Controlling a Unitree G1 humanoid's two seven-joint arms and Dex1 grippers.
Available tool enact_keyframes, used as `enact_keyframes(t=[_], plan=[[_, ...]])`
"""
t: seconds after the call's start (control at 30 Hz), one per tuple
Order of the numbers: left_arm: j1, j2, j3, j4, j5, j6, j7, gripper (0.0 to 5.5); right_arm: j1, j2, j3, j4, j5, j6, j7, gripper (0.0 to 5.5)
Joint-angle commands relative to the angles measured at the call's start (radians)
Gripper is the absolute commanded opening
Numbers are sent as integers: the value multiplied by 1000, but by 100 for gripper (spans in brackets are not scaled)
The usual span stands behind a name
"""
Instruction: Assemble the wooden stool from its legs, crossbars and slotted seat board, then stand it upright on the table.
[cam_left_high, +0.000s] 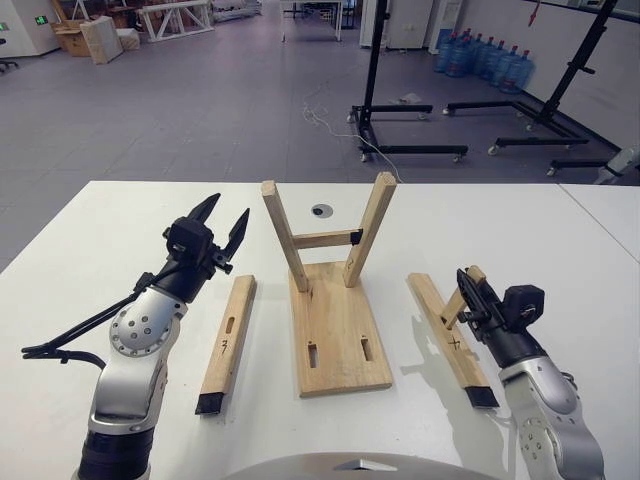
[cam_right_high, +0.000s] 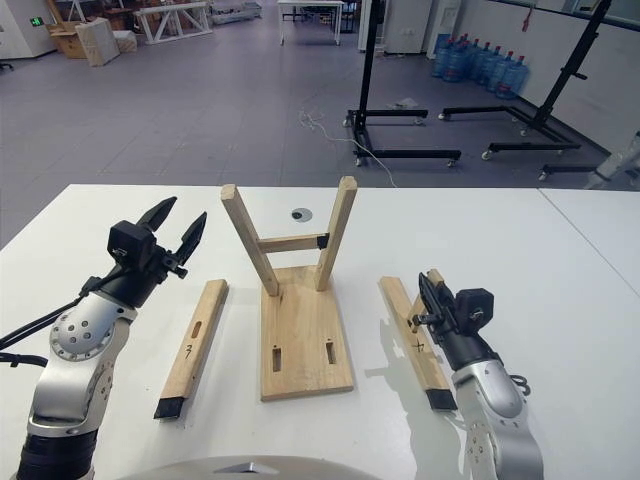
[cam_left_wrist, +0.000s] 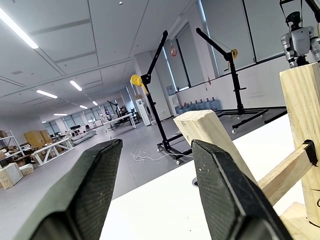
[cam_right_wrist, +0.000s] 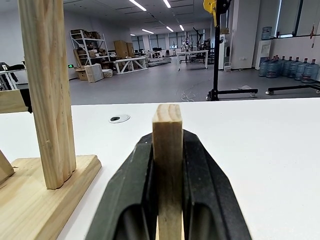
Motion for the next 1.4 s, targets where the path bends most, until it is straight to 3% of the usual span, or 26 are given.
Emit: enact_keyframes(t=[0.03,0.4,0.47,0.87,1.4], plan=[[9,25,17,20,24,-10,-3,252,225,21,23,174,-34,144,-3,38],[-12,25,24,40,33,-14,-12,252,173,13,28,257,-63,77,20,38],[-22,28,25,49,32,-16,-15,252,136,5,11,280,-59,81,6,97],[-57,37,36,82,36,-48,-19,252,41,-33,3,239,-60,115,25,304],[-58,29,46,98,46,-75,3,252,-252,-43,-35,12,-29,280,-41,309]])
